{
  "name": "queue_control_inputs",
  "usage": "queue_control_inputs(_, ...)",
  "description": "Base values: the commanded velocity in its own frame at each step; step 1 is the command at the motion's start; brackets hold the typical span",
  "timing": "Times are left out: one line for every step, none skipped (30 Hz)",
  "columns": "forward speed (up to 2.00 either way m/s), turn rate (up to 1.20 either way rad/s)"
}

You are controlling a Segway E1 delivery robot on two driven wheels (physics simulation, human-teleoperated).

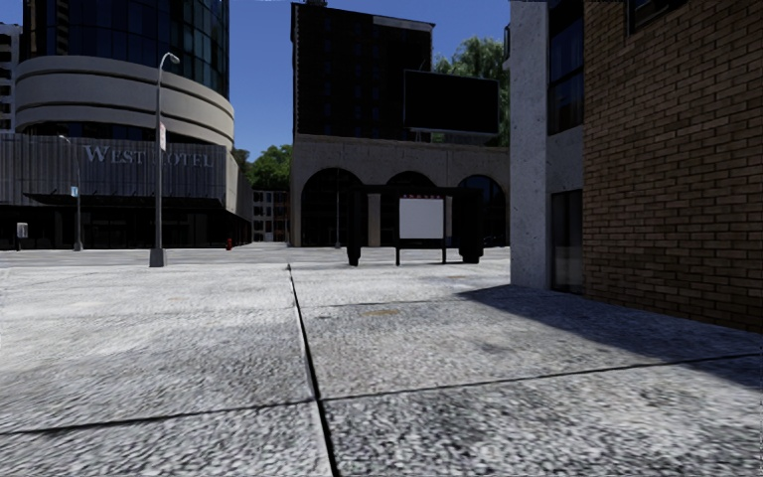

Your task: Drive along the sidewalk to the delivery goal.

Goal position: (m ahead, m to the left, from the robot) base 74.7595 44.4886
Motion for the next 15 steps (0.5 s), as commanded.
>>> queue_control_inputs(1.99,0.6)
queue_control_inputs(1.99,0.61)
queue_control_inputs(1.99,0.57)
queue_control_inputs(1.99,0.57)
queue_control_inputs(1.99,0.49)
queue_control_inputs(1.99,0.43)
queue_control_inputs(1.99,0.0)
queue_control_inputs(1.99,0.0)
queue_control_inputs(1.99,0.0)
queue_control_inputs(1.99,0.0)
queue_control_inputs(1.99,0.0)
queue_control_inputs(1.99,0.0)
queue_control_inputs(1.99,0.0)
queue_control_inputs(1.99,0.0)
queue_control_inputs(1.99,0.0)
